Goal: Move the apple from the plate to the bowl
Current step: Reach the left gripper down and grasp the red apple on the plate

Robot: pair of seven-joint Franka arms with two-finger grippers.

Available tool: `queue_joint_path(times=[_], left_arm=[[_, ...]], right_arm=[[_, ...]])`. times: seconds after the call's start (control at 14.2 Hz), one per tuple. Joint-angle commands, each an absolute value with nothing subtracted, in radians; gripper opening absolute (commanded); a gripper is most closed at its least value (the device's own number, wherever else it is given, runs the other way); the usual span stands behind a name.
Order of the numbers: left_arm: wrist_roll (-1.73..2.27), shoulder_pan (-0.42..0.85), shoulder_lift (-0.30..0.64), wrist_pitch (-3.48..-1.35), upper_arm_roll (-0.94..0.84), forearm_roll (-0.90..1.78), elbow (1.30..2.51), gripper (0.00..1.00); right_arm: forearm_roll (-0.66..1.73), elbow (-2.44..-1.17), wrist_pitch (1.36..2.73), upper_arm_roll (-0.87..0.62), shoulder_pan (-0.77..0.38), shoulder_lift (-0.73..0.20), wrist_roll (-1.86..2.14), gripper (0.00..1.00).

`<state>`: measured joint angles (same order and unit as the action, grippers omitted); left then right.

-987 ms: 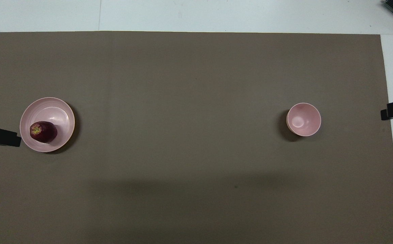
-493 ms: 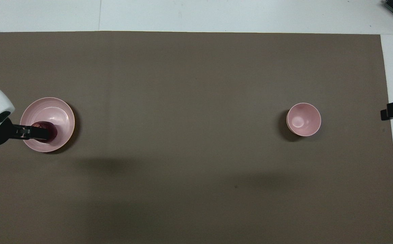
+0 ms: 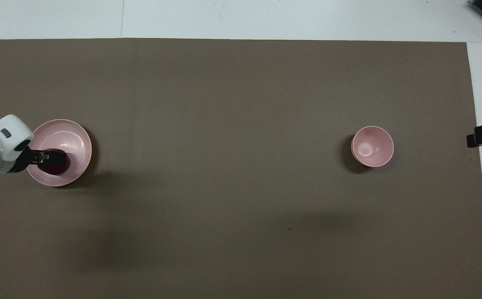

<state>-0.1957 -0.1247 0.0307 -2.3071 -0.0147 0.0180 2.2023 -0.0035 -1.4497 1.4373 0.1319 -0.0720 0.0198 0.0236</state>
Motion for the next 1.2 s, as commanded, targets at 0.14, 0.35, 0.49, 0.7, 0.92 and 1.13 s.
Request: queue_joint_path(times=[0.14, 0.35, 0.49, 0.7, 0.92, 1.13], left_arm=[[-0.232, -0.17, 0.041, -2.375, -0.023, 0.005, 2.256, 1.0], [-0.236, -0.172, 0.044, -2.381, -0.023, 0.005, 2.255, 0.87], [-0.236, -0.17, 0.046, -2.381, -0.023, 0.005, 2.25, 0.47], [-0.236, -0.166, 0.057, -2.384, -0.023, 0.009, 2.231, 0.0], [-0.227, -0.156, 0.043, -2.367, -0.025, 0.015, 2.204, 0.0], [-0.221, -0.115, -0.023, -2.307, -0.034, 0.049, 2.203, 0.0]], right_arm=[[0.008, -1.482, 1.445, 0.135, -0.064, 0.046, 0.057, 1.0], [0.008, -1.482, 1.445, 0.135, -0.064, 0.046, 0.057, 1.0], [0.008, -1.482, 1.445, 0.135, -0.064, 0.046, 0.057, 1.0], [0.008, -1.482, 1.445, 0.135, -0.064, 0.046, 0.057, 1.0], [0.008, -1.482, 1.447, 0.135, -0.064, 0.048, 0.057, 1.0], [0.025, -1.488, 1.448, 0.133, -0.066, 0.051, 0.041, 1.0]])
